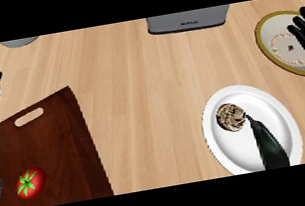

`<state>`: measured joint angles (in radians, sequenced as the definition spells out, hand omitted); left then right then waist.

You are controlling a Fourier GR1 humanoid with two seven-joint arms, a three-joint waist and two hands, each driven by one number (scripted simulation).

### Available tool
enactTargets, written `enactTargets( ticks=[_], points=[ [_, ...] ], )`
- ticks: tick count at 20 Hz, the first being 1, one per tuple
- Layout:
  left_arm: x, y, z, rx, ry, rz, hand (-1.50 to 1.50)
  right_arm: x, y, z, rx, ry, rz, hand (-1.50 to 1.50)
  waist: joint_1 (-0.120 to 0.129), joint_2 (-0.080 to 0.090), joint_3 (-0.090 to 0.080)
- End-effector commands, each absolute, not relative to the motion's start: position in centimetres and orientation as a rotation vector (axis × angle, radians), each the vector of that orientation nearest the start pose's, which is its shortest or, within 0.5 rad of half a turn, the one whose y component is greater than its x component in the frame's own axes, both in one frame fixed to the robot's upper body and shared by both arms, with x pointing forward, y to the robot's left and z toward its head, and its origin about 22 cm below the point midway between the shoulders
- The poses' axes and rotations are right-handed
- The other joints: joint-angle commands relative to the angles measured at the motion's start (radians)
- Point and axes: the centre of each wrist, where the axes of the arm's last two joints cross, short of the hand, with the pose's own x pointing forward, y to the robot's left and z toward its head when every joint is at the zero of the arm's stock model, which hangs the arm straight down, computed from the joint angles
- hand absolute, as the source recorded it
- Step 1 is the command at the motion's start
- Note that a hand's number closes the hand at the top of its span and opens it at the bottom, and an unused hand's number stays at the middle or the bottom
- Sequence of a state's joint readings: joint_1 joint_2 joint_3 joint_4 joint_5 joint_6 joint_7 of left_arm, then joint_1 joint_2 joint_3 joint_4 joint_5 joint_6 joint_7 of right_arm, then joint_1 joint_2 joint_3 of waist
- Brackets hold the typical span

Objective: Pick the eggplant from the plate and place it in the bowl

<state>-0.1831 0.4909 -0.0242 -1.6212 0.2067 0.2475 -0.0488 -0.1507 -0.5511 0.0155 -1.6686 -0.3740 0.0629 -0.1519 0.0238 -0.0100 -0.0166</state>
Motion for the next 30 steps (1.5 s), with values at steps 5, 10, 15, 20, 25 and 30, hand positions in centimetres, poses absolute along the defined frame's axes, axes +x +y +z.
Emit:
enactTargets(
  ticks=[5,10,15,20,25,30],
  points=[
    [28.9,31.7,10.9,0.299,-1.869,-0.025,0.00,27.0,-20.9,8.0,0.680,-1.623,0.285,-1.50,0.017,0.019,0.016],
    [28.3,33.3,8.2,0.260,-1.778,0.042,0.00,24.1,-20.5,7.0,0.025,-1.714,0.304,-1.50,-0.046,0.004,0.012],
    [29.3,32.8,6.2,0.279,-1.786,0.040,0.00,18.5,-18.9,10.1,0.007,-1.733,0.459,-1.50,-0.044,0.008,0.015],
    [28.9,34.4,8.3,0.254,-1.756,0.031,0.00,18.1,-22.4,14.2,-0.218,-1.620,0.743,-1.50,-0.043,0.004,0.014],
    [30.2,32.6,9.8,0.239,-1.791,0.024,0.00,19.9,-24.8,20.5,-0.363,-1.459,0.844,-1.50,-0.031,0.009,0.014],
    [29.9,32.9,8.7,0.242,-1.777,0.019,0.00,20.2,-26.5,22.6,-0.365,-1.166,1.142,-1.50,-0.027,0.011,0.013]
  ],
)
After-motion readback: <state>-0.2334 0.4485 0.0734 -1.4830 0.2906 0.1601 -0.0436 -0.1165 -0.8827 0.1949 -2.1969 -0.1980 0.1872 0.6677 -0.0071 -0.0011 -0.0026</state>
